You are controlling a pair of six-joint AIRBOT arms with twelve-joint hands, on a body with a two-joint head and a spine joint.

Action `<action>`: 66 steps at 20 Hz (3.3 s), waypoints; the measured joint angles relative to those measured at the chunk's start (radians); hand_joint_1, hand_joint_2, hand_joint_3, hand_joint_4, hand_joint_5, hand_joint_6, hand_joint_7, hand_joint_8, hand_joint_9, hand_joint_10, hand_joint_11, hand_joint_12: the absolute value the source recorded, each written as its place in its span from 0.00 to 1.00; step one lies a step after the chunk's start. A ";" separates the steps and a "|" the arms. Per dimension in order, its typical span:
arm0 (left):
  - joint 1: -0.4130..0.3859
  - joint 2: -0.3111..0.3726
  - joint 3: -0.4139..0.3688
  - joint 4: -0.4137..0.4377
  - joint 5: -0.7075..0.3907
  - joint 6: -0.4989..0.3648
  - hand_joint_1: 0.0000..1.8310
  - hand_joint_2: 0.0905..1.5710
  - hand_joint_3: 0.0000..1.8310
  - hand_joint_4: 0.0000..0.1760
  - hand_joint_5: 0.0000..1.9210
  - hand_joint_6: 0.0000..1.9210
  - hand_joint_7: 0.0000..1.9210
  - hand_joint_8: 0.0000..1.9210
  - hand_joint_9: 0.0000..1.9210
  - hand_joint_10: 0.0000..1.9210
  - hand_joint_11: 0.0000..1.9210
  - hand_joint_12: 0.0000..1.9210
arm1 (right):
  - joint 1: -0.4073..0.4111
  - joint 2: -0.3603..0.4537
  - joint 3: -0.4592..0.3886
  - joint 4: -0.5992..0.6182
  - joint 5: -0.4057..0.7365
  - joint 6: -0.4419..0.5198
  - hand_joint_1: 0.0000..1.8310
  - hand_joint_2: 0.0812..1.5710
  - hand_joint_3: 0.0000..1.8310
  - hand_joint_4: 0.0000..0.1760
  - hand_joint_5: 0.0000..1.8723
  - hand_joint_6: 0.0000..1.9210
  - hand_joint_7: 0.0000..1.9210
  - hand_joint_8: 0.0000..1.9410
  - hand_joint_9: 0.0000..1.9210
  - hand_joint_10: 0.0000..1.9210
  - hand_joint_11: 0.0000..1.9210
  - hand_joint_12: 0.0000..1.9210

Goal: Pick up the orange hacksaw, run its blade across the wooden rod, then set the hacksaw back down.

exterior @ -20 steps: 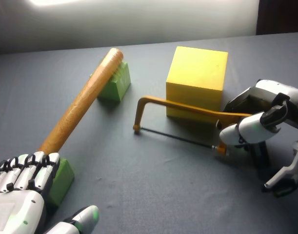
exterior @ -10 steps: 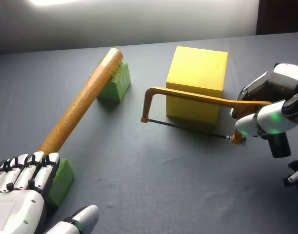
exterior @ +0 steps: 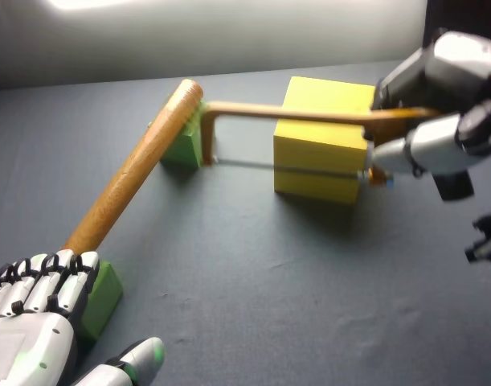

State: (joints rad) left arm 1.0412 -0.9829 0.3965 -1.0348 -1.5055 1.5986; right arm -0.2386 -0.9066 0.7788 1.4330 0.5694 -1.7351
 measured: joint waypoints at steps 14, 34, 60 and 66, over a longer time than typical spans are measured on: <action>0.000 0.000 0.000 0.000 0.001 0.001 0.00 0.78 0.00 0.00 0.00 0.00 0.00 0.00 0.00 0.00 0.00 0.00 | 0.130 -0.225 0.000 -0.056 0.195 -0.208 0.76 0.64 0.00 0.00 0.55 0.43 0.64 0.25 0.61 0.41 0.58 0.35; 0.006 0.000 0.000 0.005 -0.001 -0.005 0.00 0.78 0.00 0.00 0.00 0.00 0.00 0.00 0.00 0.00 0.00 0.00 | 0.204 -0.345 0.041 0.039 0.330 -0.164 0.69 0.64 0.00 0.00 0.57 0.42 0.69 0.22 0.72 0.01 0.60 0.30; 0.006 0.000 0.002 0.005 0.000 -0.008 0.00 0.78 0.00 0.00 0.00 0.00 0.00 0.00 0.00 0.00 0.00 0.00 | 0.129 -0.473 0.119 -0.170 0.478 0.462 0.77 0.62 0.00 0.00 0.58 0.39 0.66 0.21 0.63 0.37 0.61 0.28; 0.006 0.000 0.005 0.005 0.001 -0.011 0.00 0.78 0.00 0.00 0.00 0.00 0.00 0.00 0.00 0.00 0.00 0.00 | 0.097 -0.521 0.171 -0.179 0.475 0.535 0.77 0.63 0.00 0.00 0.58 0.41 0.65 0.24 0.62 0.38 0.59 0.29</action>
State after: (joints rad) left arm 1.0477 -0.9829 0.4011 -1.0294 -1.5047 1.5875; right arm -0.1417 -1.4273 0.9501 1.2541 1.0439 -1.2003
